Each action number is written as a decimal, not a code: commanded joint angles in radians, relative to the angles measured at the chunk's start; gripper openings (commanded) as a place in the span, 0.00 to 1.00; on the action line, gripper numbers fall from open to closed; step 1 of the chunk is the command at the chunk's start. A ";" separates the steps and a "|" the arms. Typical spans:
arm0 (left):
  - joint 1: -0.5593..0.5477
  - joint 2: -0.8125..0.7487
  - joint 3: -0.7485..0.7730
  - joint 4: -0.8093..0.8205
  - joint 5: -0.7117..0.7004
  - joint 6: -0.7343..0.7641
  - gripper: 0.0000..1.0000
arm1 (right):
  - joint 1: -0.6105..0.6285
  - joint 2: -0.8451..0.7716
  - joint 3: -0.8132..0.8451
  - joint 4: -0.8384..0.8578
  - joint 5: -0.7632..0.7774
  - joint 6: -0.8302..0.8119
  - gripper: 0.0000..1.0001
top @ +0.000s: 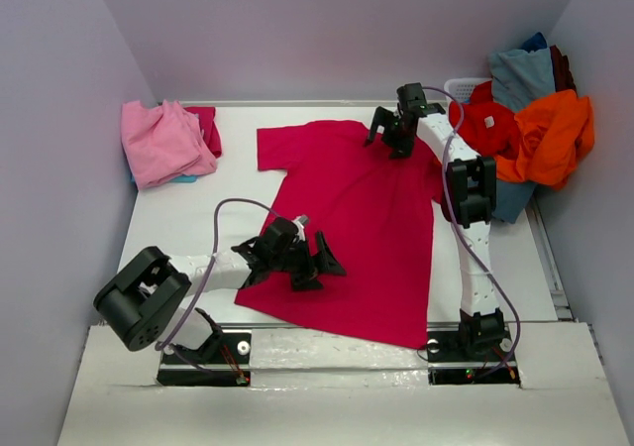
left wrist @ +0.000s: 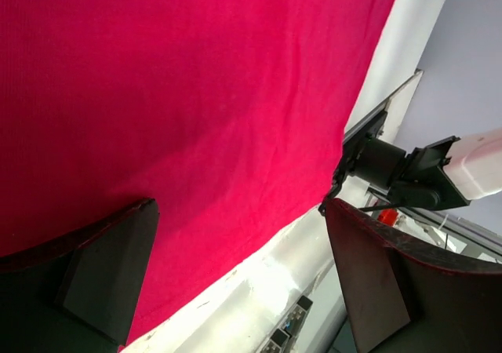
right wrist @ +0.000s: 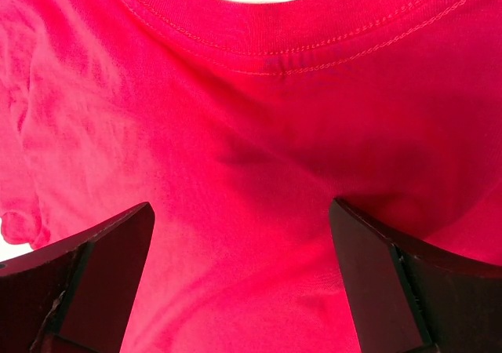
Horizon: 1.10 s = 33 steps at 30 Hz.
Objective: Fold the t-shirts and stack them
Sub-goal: Fold the tshirt
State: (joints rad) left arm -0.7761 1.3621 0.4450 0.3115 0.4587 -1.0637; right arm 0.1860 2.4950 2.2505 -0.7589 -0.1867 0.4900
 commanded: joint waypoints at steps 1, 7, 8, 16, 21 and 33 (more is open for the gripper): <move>0.017 0.051 -0.002 0.098 0.069 0.016 0.99 | -0.017 0.004 -0.006 -0.114 0.082 -0.030 1.00; 0.038 0.085 -0.048 0.104 0.118 0.013 0.99 | -0.026 -0.002 -0.011 -0.112 0.081 -0.037 1.00; 0.038 0.071 -0.046 0.050 0.094 0.021 0.99 | -0.036 -0.004 -0.011 -0.111 0.081 -0.037 1.00; 0.152 -0.104 -0.115 -0.072 0.034 0.036 0.99 | -0.036 -0.024 -0.045 -0.092 0.089 -0.044 1.00; 0.163 -0.272 -0.098 -0.228 -0.052 0.056 0.99 | -0.054 -0.012 -0.040 -0.117 0.105 -0.047 1.00; 0.285 -0.411 -0.215 -0.247 0.052 0.014 0.99 | -0.089 -0.133 -0.279 -0.034 0.133 -0.034 1.00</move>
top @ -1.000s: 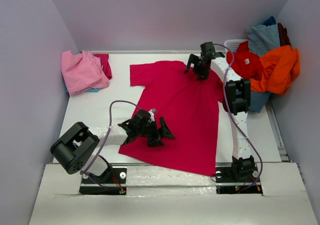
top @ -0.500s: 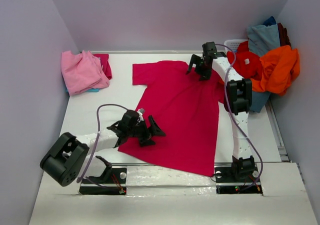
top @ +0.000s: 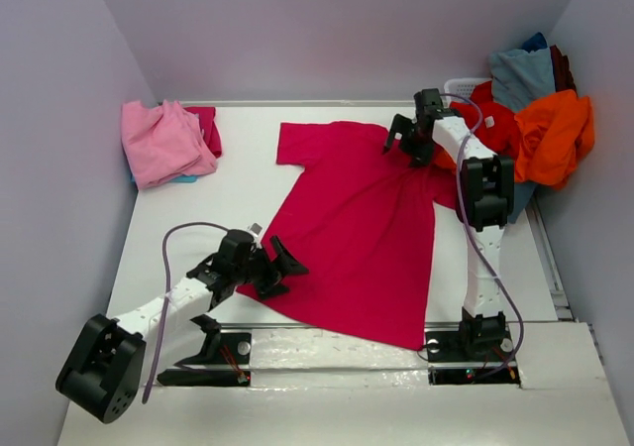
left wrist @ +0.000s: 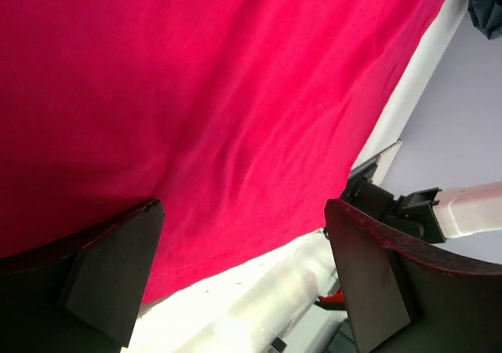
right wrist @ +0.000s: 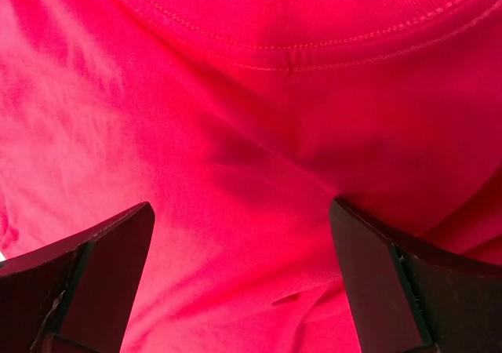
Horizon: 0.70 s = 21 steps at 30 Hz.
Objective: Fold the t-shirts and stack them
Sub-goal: Fold the tshirt
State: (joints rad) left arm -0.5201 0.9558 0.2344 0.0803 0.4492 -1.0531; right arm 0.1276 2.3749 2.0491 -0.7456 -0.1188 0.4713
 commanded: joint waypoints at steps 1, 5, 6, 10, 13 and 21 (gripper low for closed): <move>0.029 -0.009 0.005 -0.022 0.063 0.008 0.99 | -0.040 -0.020 -0.089 -0.043 0.067 -0.016 1.00; 0.029 -0.112 0.049 -0.164 -0.028 -0.008 0.99 | -0.040 -0.029 -0.103 -0.028 0.056 -0.016 1.00; 0.038 -0.177 0.060 -0.206 -0.053 -0.008 0.99 | -0.040 -0.026 -0.096 -0.034 0.054 -0.017 1.00; 0.061 -0.322 0.123 -0.419 -0.144 0.004 0.99 | -0.049 -0.011 -0.083 -0.040 0.057 -0.019 1.00; 0.061 -0.400 0.135 -0.502 -0.196 -0.013 0.99 | -0.058 -0.013 -0.090 -0.037 0.048 -0.011 1.00; 0.061 -0.552 0.128 -0.626 -0.328 -0.087 0.99 | -0.068 -0.042 -0.152 -0.002 0.024 0.004 1.00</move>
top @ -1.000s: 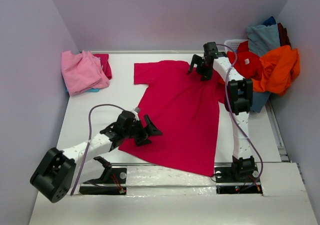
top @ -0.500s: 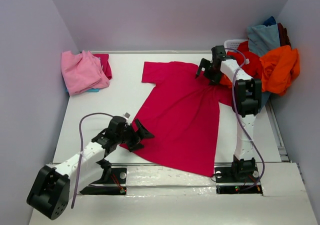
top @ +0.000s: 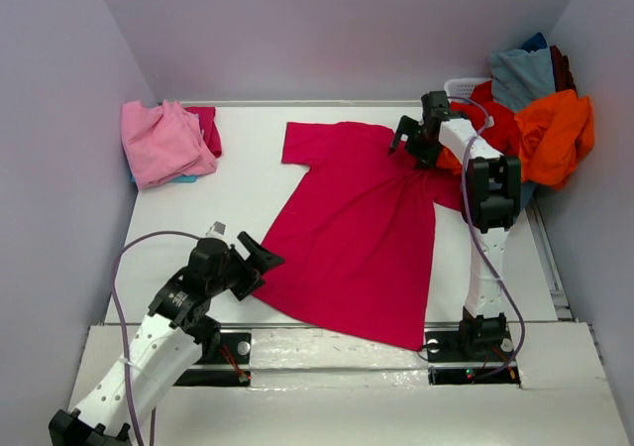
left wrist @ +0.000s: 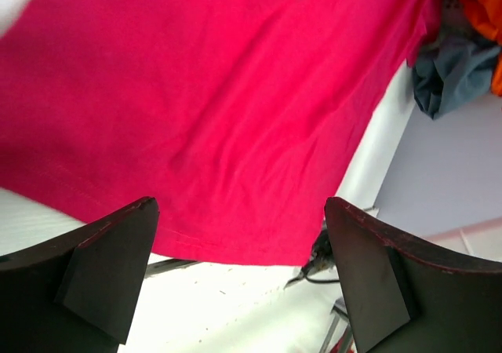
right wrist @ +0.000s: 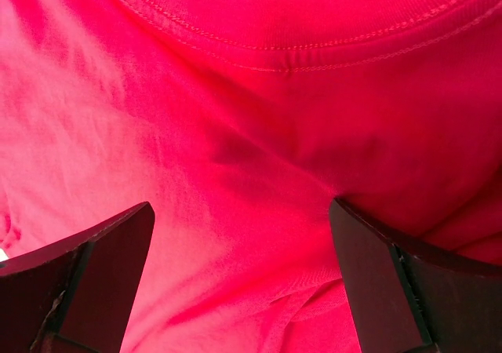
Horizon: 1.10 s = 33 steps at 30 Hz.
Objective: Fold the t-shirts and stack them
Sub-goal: Fold the tshirt
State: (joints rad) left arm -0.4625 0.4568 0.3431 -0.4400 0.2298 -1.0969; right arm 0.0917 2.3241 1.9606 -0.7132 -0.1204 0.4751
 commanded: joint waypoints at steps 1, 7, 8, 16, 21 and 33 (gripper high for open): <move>0.004 -0.062 0.022 -0.121 -0.131 -0.050 0.99 | -0.032 0.008 -0.066 -0.031 0.019 -0.001 1.00; 0.004 -0.078 0.031 -0.221 -0.219 -0.124 0.99 | -0.032 0.012 -0.086 -0.017 -0.007 0.007 1.00; 0.004 -0.078 0.034 -0.230 -0.256 -0.162 0.99 | -0.032 0.012 -0.091 -0.012 -0.010 0.007 1.00; 0.004 0.022 0.077 -0.237 -0.362 -0.279 0.99 | -0.032 0.004 -0.100 -0.006 -0.028 0.014 1.00; 0.004 0.188 0.155 -0.235 -0.409 -0.252 0.99 | -0.032 0.007 -0.092 -0.006 -0.039 0.016 1.00; 0.004 0.454 0.286 -0.393 -0.535 -0.224 0.99 | -0.041 -0.019 -0.117 0.006 -0.058 0.017 1.00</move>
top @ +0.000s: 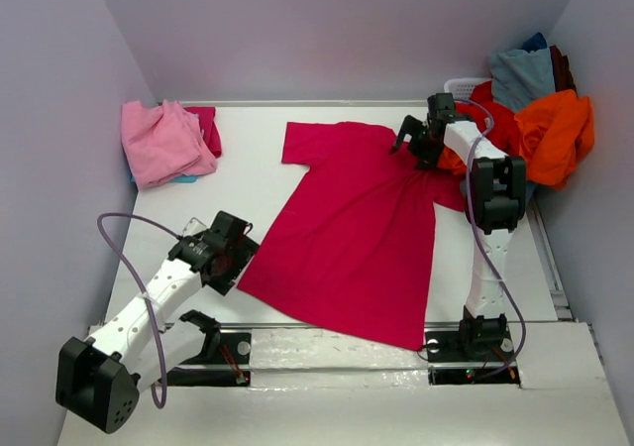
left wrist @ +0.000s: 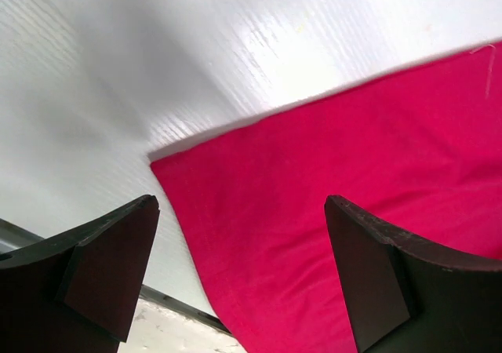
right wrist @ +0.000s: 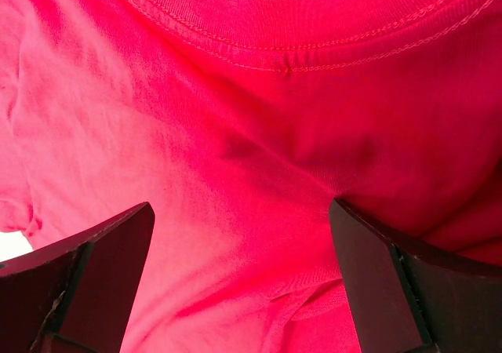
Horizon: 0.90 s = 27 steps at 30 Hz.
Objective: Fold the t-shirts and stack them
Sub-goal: Fold the tshirt
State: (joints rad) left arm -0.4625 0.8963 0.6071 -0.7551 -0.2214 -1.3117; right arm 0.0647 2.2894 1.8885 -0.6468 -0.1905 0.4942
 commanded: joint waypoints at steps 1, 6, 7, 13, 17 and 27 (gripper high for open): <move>0.004 0.021 0.022 -0.081 -0.084 -0.011 0.99 | -0.014 0.015 -0.045 -0.059 0.013 -0.002 1.00; 0.004 0.050 0.031 -0.095 -0.079 -0.030 0.99 | -0.014 0.013 -0.042 -0.062 0.005 0.000 1.00; 0.004 0.061 0.033 -0.096 -0.072 -0.031 0.99 | -0.014 0.013 -0.042 -0.063 0.002 0.000 1.00; 0.004 0.151 0.028 -0.060 0.037 -0.020 0.99 | -0.014 0.005 -0.054 -0.056 -0.007 0.000 1.00; 0.004 0.168 -0.021 0.009 0.102 -0.026 0.99 | -0.014 0.005 -0.054 -0.057 -0.009 -0.002 1.00; 0.004 0.168 -0.122 0.123 0.157 -0.034 0.99 | -0.014 0.008 -0.051 -0.059 -0.013 -0.005 1.00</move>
State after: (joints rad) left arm -0.4625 1.0718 0.5228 -0.6682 -0.0841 -1.3262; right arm 0.0593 2.2852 1.8801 -0.6388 -0.2104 0.4938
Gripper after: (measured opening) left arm 0.989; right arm 0.996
